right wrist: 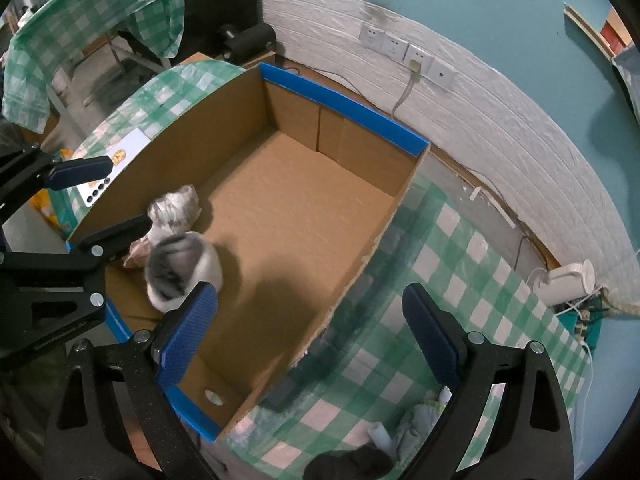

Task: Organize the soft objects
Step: 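Open the left tool to release the grey bundle inside the box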

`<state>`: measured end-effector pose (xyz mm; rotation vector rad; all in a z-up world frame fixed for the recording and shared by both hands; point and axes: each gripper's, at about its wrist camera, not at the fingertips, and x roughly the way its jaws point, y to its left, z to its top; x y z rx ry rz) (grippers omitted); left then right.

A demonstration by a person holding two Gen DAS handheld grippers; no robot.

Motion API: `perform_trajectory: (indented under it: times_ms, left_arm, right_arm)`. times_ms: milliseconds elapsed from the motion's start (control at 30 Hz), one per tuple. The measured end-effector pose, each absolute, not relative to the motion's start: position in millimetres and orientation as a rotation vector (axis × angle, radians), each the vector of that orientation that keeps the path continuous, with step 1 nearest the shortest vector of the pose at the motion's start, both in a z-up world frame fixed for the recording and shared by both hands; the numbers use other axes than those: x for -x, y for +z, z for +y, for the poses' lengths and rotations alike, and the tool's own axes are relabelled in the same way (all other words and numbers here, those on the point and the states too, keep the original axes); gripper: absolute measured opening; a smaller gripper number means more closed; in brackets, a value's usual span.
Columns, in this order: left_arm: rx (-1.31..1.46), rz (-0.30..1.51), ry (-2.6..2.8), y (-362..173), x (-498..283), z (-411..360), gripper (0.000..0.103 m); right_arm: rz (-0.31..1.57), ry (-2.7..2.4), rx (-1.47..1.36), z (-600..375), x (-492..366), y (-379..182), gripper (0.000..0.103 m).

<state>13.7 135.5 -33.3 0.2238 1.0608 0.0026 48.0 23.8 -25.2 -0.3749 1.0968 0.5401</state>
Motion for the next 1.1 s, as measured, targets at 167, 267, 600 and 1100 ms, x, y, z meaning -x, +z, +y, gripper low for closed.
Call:
perform_trajectory:
  times_ms: [167,267,600,1100]
  left_arm:
    - [-0.225,1.065,-0.006,-34.1,-14.2,131.3,0.057]
    - [-0.226,1.063,-0.012,-32.9,-14.1,128.5,0.057]
    - [-0.226,1.057,-0.036,-29.7,-13.4,117.8,0.057]
    - [-0.238,1.06,-0.076,-28.8,-13.3,89.6,0.058]
  right_arm:
    - [1.097,0.537,0.373,18.2,-46.5,-25.1,0.093]
    - [1.095,0.535,0.368,13.0,-45.5,-24.6,0.093]
    - [1.089,0.524,0.349,-0.2,-44.1,-21.9,0.093]
    - [1.089,0.493,0.322,-36.7,-35.7,-22.5,0.093]
